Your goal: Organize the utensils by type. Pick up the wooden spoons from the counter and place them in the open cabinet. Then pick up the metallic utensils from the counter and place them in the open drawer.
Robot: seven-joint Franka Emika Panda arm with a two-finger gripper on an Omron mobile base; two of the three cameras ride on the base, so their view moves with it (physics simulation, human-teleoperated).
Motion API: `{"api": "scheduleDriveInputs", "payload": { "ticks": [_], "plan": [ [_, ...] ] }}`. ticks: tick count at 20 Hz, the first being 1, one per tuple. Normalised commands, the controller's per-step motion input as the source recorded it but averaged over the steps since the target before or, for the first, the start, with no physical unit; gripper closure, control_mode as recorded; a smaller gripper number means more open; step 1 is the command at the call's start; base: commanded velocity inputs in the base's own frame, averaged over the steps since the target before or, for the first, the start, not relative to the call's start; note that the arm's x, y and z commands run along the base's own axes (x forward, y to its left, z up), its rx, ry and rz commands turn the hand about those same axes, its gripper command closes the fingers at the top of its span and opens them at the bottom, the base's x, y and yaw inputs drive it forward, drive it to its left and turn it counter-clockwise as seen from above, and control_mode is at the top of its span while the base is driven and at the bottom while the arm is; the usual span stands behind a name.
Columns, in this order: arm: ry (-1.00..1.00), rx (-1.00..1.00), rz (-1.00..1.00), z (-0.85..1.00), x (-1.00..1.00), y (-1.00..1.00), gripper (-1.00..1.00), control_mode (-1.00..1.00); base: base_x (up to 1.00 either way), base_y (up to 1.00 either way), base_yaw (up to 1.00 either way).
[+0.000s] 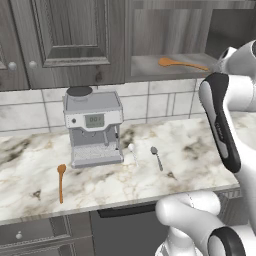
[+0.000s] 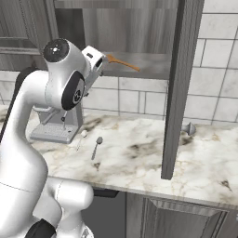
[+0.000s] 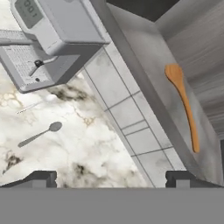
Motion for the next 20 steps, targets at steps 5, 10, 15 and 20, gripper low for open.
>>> {"api": "scheduleDriveInputs", "payload": {
  "ticks": [5, 10, 15, 20],
  "plan": [
    [0.14, 0.05, -0.03, 0.00, -0.50, 0.41, -1.00, -1.00, 0.00, 0.00, 0.00],
    [0.11, 0.14, -0.08, 0.00, -0.39, 0.43, -1.00, -1.00, 0.00, 0.00, 0.00],
    [0.12, 0.35, -0.14, 0.00, -0.20, 0.05, -1.00, -1.00, 0.00, 0.00, 0.00],
    [0.13, 0.40, -0.17, -0.01, -0.11, 0.03, -1.00, -1.00, 0.00, 0.00, 0.00]
  ]
}}
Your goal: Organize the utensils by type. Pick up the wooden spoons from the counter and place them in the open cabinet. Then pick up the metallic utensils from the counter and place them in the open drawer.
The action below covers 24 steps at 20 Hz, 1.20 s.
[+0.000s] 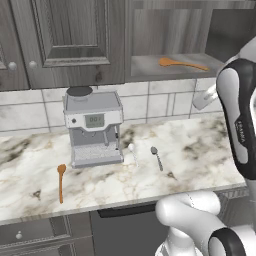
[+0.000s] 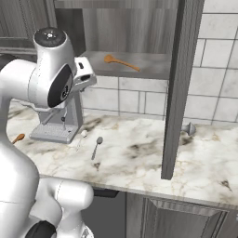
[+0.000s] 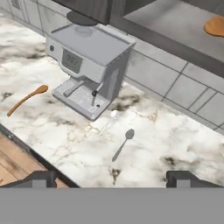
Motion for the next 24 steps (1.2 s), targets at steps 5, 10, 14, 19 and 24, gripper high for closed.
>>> {"api": "scheduleDriveInputs", "payload": {
  "ticks": [5, 10, 14, 19, 24],
  "plan": [
    [0.08, 0.12, -0.17, -0.30, -0.29, 0.45, -1.00, -1.00, 0.00, 0.00, 0.00],
    [0.12, 0.00, -0.18, -0.39, -0.33, 0.65, -1.00, -1.00, 0.00, 0.00, 0.00],
    [0.22, 0.02, -0.09, -0.18, -0.14, 0.41, -1.00, -1.00, 0.00, 0.00, 0.00],
    [0.28, 0.00, 0.00, -0.20, -0.16, 0.36, -1.00, -1.00, 0.00, 0.00, 0.00],
    [0.25, -0.01, 0.00, -0.42, -0.14, 0.45, -1.00, -1.00, 0.00, 0.00, 0.00]
  ]
}}
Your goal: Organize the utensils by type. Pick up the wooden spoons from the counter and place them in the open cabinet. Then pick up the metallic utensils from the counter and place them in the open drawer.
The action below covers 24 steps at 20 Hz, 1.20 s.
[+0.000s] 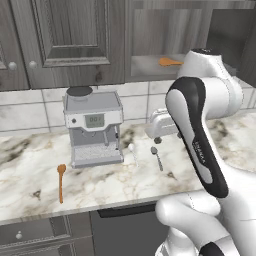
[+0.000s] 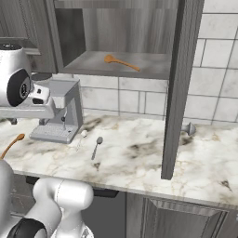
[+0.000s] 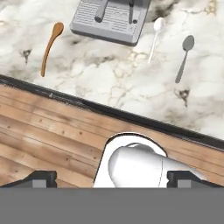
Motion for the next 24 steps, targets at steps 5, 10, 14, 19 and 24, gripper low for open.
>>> {"api": "scheduleDriveInputs", "payload": {
  "ticks": [5, 10, 14, 19, 24],
  "plan": [
    [0.21, -0.03, 0.00, -0.41, -0.03, 0.46, -1.00, -1.00, 0.00, 0.00, 0.00],
    [0.20, -0.02, 0.03, -0.25, -0.01, 0.25, -1.00, -1.00, 0.00, 0.00, 0.00],
    [0.03, 0.00, 0.02, -0.36, 0.00, 0.35, -1.00, -1.00, 0.00, 0.00, 0.00],
    [0.00, 0.00, 0.00, -0.41, 0.01, 0.44, -1.00, -1.00, 0.00, 0.00, 0.00],
    [0.04, 0.01, 0.00, -0.29, 0.02, 0.37, -1.00, -1.00, 0.00, 0.00, 0.00]
  ]
}}
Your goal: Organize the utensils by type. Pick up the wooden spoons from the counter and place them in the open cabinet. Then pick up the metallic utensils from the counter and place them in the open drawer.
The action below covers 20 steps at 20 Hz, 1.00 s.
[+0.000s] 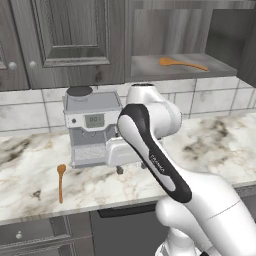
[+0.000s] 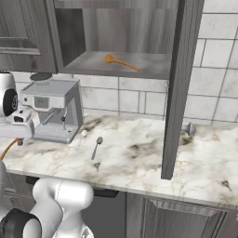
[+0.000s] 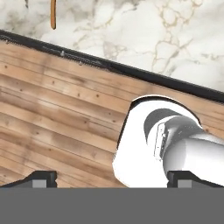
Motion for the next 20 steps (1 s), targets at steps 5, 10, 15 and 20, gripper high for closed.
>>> {"api": "scheduleDriveInputs", "payload": {
  "ticks": [5, 10, 15, 20],
  "plan": [
    [0.11, 0.09, 0.00, -0.25, 0.05, 0.39, -1.00, -1.00, 0.00, 0.00, 0.00],
    [0.08, 0.02, 0.00, -0.53, 0.09, 0.57, -1.00, -1.00, 0.00, 0.00, 0.00],
    [0.00, -0.02, -0.01, -0.35, 0.29, 0.48, -1.00, -1.00, 0.00, 0.00, 0.00],
    [0.01, 0.00, -0.01, -0.08, 0.25, 0.43, -1.00, -1.00, 0.00, 0.00, 0.00]
  ]
}}
